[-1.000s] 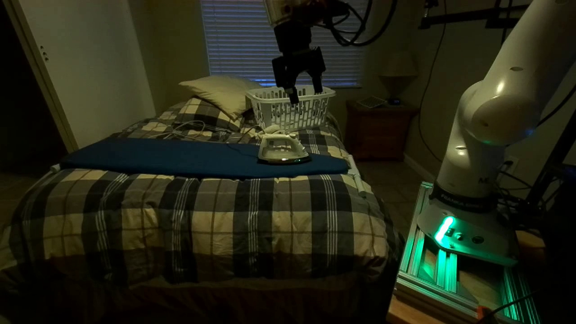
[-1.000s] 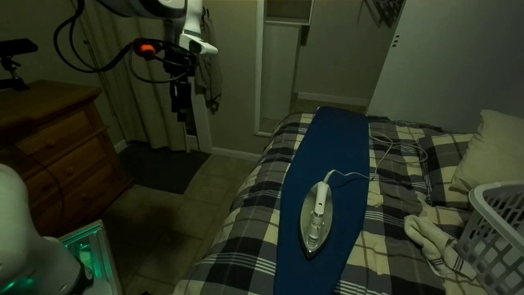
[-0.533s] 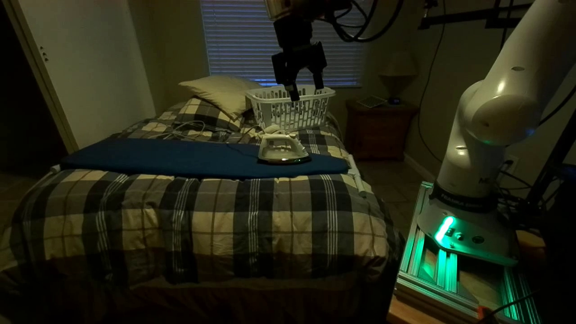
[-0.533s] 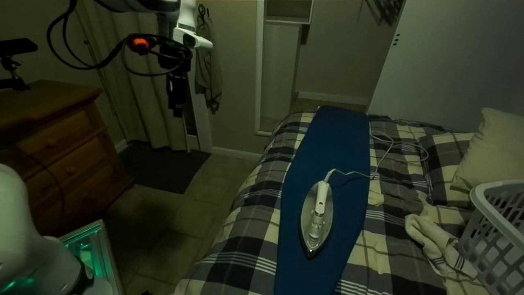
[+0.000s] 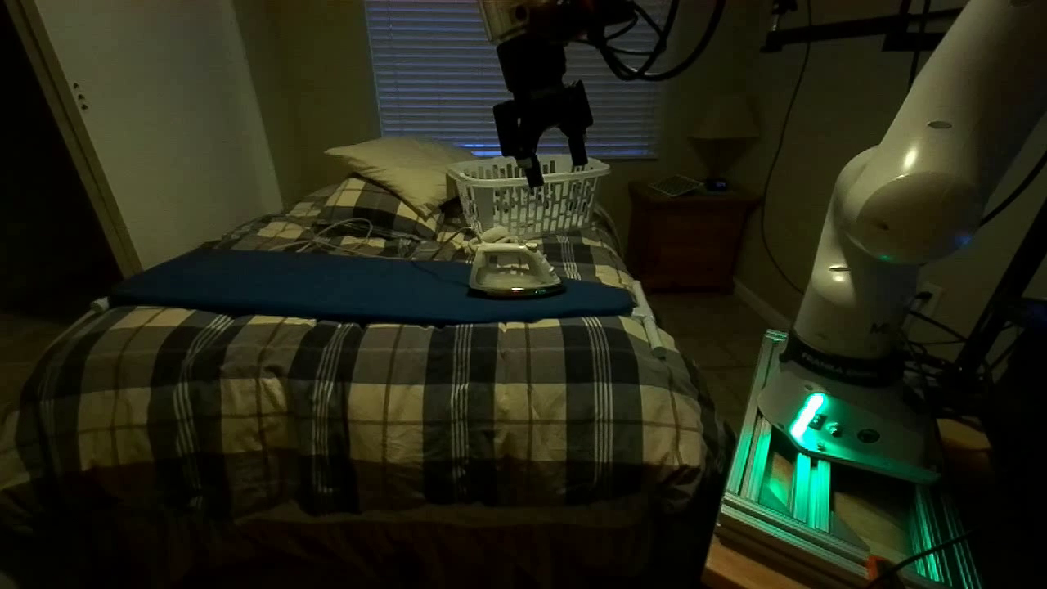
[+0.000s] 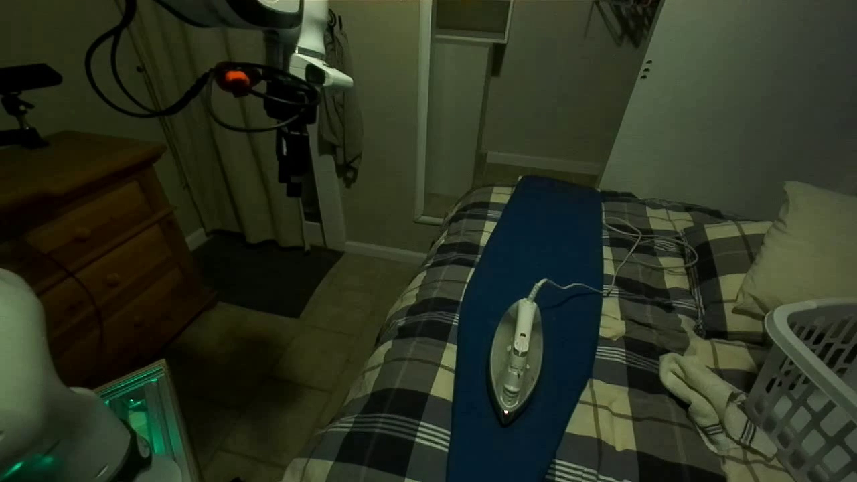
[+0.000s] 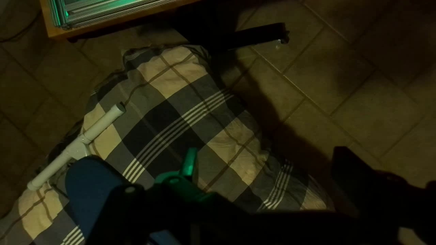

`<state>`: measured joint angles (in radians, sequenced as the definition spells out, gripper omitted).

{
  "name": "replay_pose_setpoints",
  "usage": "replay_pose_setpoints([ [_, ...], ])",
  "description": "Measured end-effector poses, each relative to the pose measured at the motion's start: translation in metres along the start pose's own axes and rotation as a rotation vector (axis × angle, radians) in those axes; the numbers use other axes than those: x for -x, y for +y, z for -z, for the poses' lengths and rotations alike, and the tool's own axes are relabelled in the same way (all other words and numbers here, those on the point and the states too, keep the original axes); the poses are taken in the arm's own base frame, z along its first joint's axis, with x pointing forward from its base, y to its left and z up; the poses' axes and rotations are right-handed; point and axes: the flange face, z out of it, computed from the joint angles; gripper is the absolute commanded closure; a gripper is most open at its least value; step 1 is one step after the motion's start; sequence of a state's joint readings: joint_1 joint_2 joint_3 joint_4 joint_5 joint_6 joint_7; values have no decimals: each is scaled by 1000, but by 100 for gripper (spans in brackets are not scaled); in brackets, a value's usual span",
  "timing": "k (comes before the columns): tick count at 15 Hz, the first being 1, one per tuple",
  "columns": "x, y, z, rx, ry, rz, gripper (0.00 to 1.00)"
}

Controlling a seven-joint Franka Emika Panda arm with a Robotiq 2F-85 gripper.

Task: Turn the iron so that its facing the white laundry basket

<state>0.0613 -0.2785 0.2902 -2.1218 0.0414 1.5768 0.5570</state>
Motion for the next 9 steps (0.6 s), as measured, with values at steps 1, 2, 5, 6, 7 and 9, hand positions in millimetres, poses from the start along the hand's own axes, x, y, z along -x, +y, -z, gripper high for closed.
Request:
replay_pose_setpoints([
  [1, 0, 0, 0, 0, 0, 0, 0],
  [2, -1, 0, 0, -1, 0, -1, 0],
  [5, -36, 14, -11, 25, 61, 7, 0],
  [6, -55, 22, -17, 44, 100, 28, 0],
  [7, -75, 29, -24, 63, 147, 56, 0],
  [9, -114, 42, -43, 96, 240, 127, 0],
])
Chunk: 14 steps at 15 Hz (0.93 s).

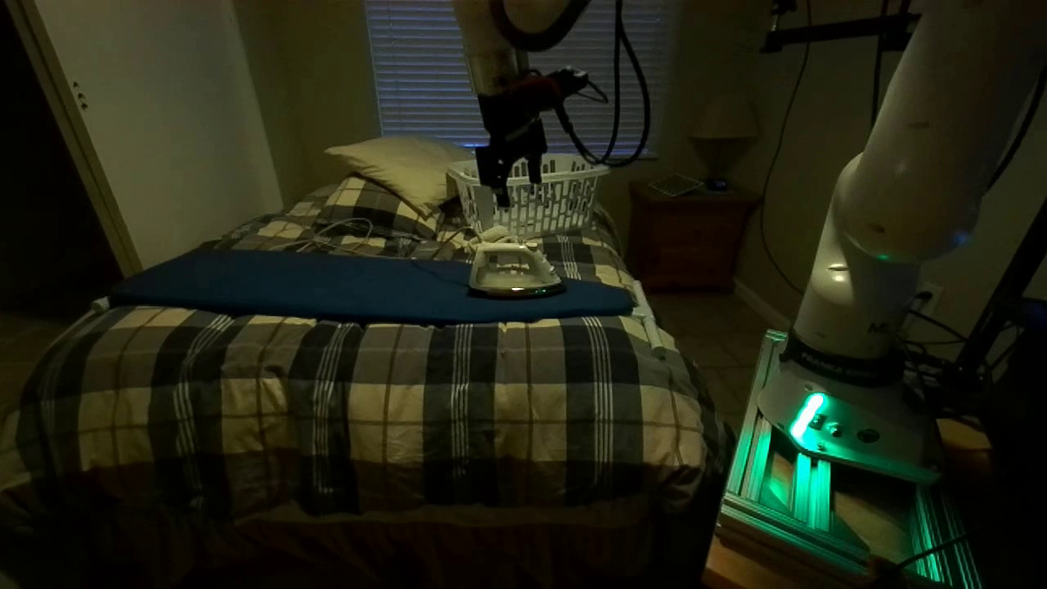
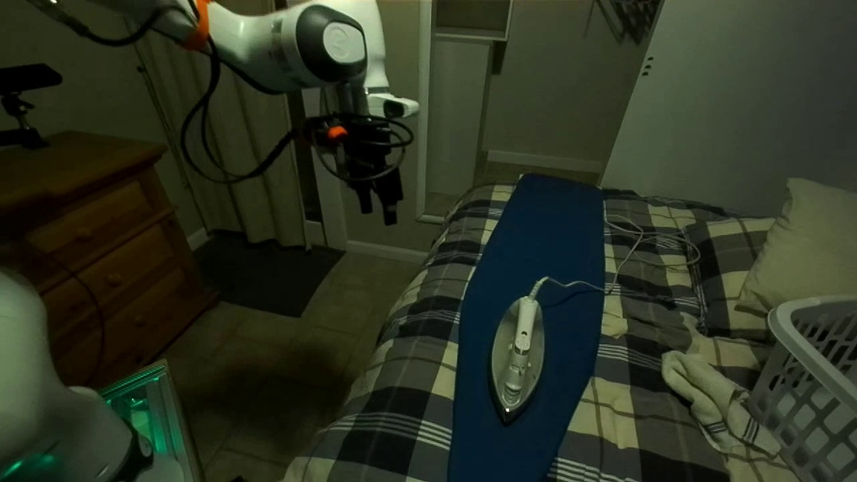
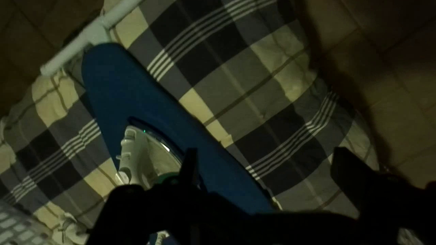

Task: Turn the iron so that its facing the white laundry basket

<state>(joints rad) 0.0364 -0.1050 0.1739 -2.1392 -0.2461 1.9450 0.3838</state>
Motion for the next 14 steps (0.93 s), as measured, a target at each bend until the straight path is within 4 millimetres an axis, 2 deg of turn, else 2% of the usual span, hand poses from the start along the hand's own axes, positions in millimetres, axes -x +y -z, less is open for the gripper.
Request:
replay_pose_setpoints([
  [3, -32, 19, -45, 6, 79, 100, 0],
  [7, -55, 52, -103, 7, 52, 135, 0],
  [9, -59, 58, -114, 7, 40, 131, 0],
  [14, -61, 55, -112, 7, 45, 141, 0],
])
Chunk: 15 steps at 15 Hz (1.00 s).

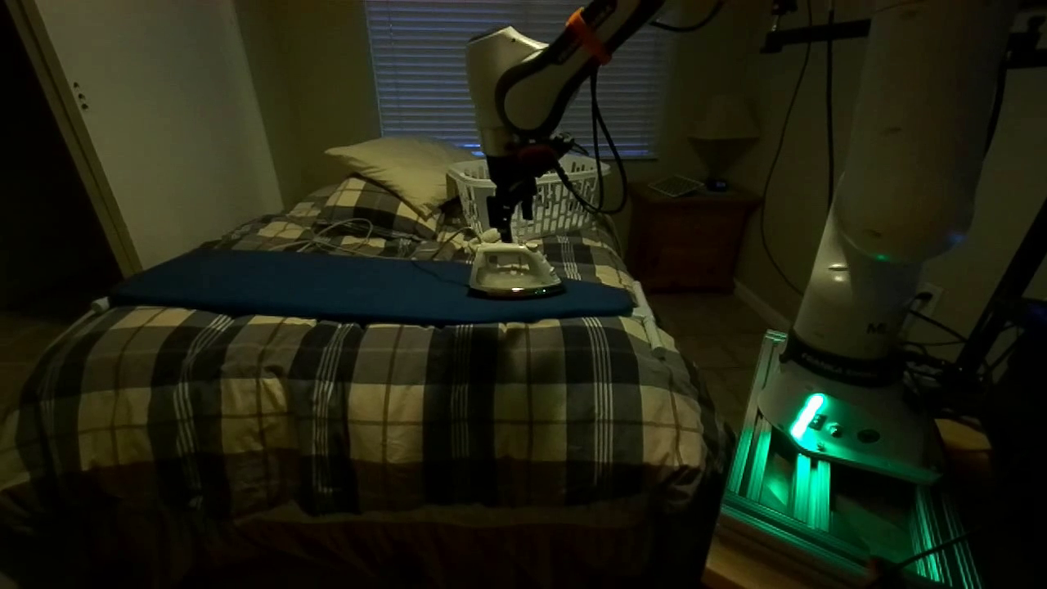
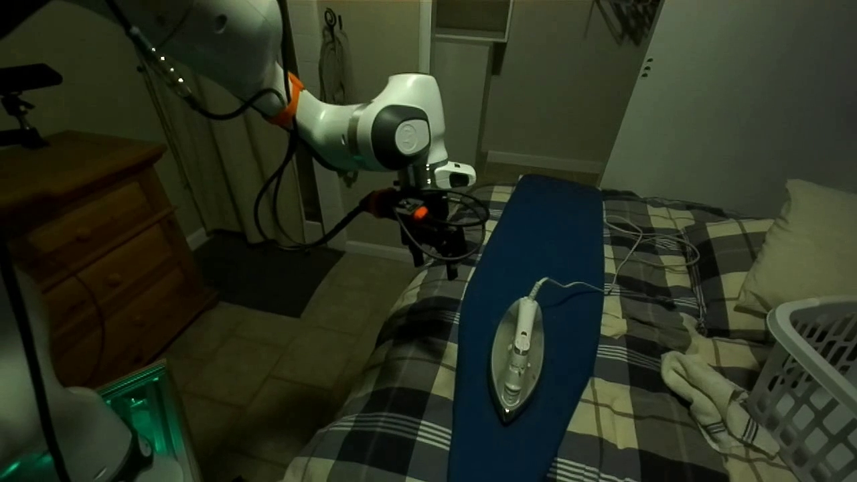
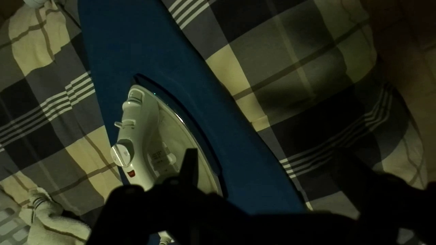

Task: Turn the iron so that its facing the white laundry basket

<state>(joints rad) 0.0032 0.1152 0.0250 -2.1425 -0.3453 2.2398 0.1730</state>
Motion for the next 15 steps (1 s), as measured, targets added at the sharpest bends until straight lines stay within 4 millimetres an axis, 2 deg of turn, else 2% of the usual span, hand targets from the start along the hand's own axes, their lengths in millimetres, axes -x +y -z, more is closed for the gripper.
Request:
replay_pose_setpoints([
  [2, 0, 4, -9, 1, -17, 46, 0],
  [4, -1, 17, -29, 1, -30, 110, 0],
  [10, -11, 88, -92, 20, 12, 209, 0],
  [13, -21, 116, -108, 36, 44, 197, 0],
  [15, -29, 125, -110, 47, 75, 192, 0],
])
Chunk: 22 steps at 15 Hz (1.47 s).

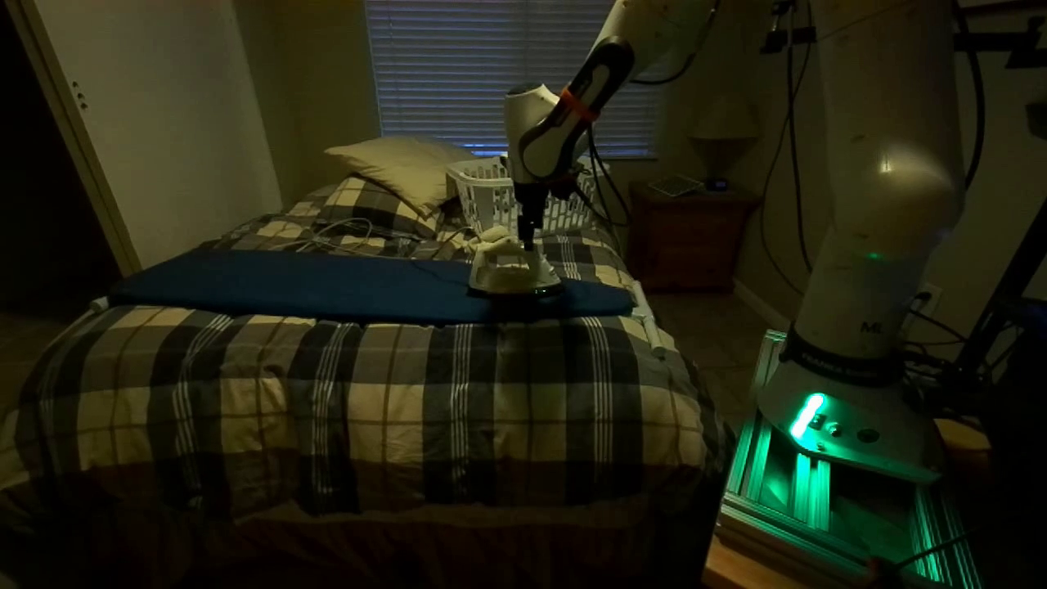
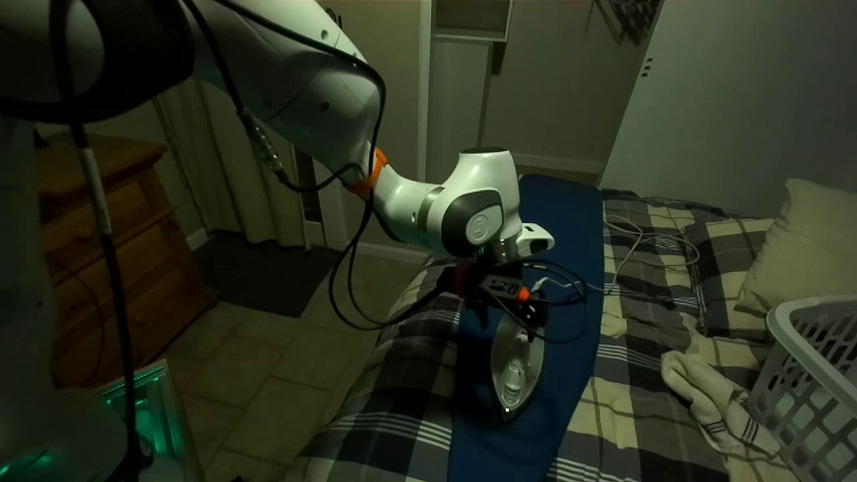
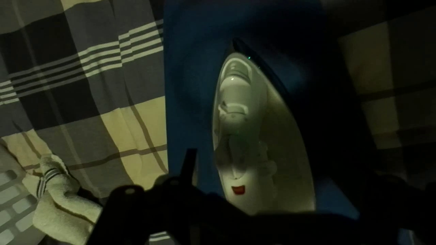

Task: Turn the iron so that its facing the white laundry basket

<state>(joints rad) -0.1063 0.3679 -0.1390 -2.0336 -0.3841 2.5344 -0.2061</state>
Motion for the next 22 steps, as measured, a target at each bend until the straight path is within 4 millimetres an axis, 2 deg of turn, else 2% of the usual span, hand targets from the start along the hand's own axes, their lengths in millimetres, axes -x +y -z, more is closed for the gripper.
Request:
replay_pose_setpoints([
  [5, -21, 7, 1, 23, 65, 0, 0],
  [10, -37, 5, -13, 18, 71, 12, 1],
  [11, -41, 4, -16, 12, 73, 18, 26],
  [13, -47, 1, -20, -1, 78, 33, 29],
  [18, -55, -2, -32, -14, 79, 90, 65],
  [19, -55, -3, -35, -15, 77, 101, 46],
  [21, -56, -1, -39, -15, 75, 104, 60],
  [22, -57, 1, -39, -13, 76, 106, 61],
])
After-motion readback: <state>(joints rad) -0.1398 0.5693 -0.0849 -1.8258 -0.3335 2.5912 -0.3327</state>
